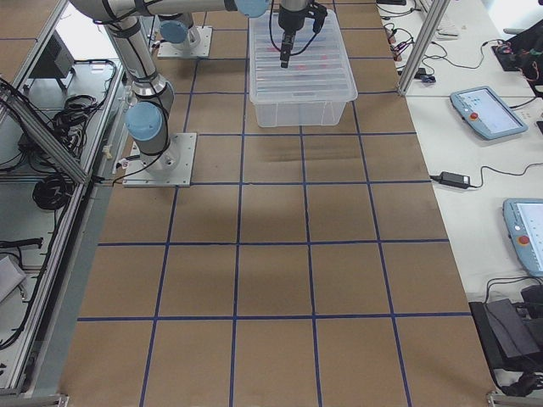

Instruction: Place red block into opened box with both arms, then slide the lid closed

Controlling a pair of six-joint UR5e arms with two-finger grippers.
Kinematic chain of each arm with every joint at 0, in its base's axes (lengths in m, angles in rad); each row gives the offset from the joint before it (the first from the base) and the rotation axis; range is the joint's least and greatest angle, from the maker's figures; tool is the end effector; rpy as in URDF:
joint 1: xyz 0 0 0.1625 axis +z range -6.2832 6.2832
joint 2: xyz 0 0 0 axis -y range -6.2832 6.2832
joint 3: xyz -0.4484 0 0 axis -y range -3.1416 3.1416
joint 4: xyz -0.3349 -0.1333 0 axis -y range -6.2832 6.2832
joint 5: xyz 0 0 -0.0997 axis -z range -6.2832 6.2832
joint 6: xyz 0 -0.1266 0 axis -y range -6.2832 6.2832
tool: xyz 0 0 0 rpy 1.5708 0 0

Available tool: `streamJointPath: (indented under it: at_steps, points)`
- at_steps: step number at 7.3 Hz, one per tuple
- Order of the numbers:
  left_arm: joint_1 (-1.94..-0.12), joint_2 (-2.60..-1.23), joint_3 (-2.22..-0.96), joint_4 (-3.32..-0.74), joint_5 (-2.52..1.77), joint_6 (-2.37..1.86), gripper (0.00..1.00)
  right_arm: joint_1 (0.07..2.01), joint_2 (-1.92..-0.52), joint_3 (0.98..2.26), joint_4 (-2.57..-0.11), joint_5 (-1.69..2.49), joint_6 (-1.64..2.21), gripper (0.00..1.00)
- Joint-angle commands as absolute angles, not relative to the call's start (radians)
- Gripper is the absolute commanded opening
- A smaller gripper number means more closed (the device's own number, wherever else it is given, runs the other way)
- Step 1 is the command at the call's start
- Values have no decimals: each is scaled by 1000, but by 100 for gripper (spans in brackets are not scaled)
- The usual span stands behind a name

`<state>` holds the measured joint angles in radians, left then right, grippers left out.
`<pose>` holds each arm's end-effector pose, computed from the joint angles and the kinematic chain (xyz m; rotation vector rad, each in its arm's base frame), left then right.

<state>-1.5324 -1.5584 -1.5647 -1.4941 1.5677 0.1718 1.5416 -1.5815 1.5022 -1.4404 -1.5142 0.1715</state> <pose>-0.1167 -0.4454 0.5005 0.2089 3.1242 -0.1488 0.1281 -0.4261 0.5061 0.3115 3.0719 0.0849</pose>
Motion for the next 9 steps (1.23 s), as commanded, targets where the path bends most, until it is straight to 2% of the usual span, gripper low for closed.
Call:
streamJointPath:
  at_steps: [1, 9]
  points:
    - [-1532, -1560, -1565, -1494, 1568, 172, 100, 1542, -1582, 1503, -1442, -1516, 170, 100]
    - [-1531, -1562, -1566, -1494, 1566, 173, 100, 1536, -1554, 1509, -1462, -1516, 161, 100]
